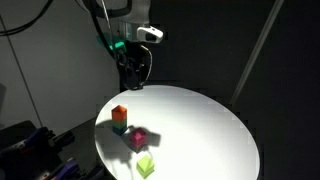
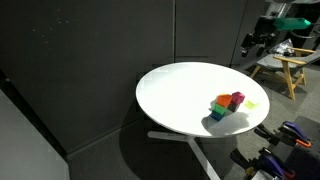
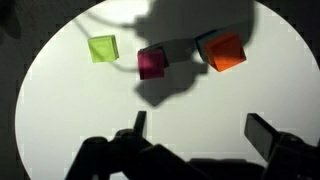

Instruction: Put the purple block onto the stack of blocks

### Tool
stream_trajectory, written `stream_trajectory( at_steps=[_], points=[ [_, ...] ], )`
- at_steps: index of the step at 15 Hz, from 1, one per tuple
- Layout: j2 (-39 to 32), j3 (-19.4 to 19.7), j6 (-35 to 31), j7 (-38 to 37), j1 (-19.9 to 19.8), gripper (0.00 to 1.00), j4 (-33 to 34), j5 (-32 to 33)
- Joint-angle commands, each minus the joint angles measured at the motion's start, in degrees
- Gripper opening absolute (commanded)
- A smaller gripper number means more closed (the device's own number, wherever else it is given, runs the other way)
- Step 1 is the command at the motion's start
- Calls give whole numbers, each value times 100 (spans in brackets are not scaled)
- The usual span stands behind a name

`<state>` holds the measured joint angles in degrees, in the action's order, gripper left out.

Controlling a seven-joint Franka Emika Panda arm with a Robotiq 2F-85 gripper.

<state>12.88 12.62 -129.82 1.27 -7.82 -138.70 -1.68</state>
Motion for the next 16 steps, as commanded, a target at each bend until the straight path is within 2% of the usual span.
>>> stream_trajectory(
  at_steps=[1, 11, 16],
  points=[
    [-456, -25, -169, 88, -110, 100, 290, -26],
    [-1387, -11, 77, 214, -258, 100, 810, -20],
    [-1620, -3, 41, 466, -340, 100, 828, 64]
  ],
)
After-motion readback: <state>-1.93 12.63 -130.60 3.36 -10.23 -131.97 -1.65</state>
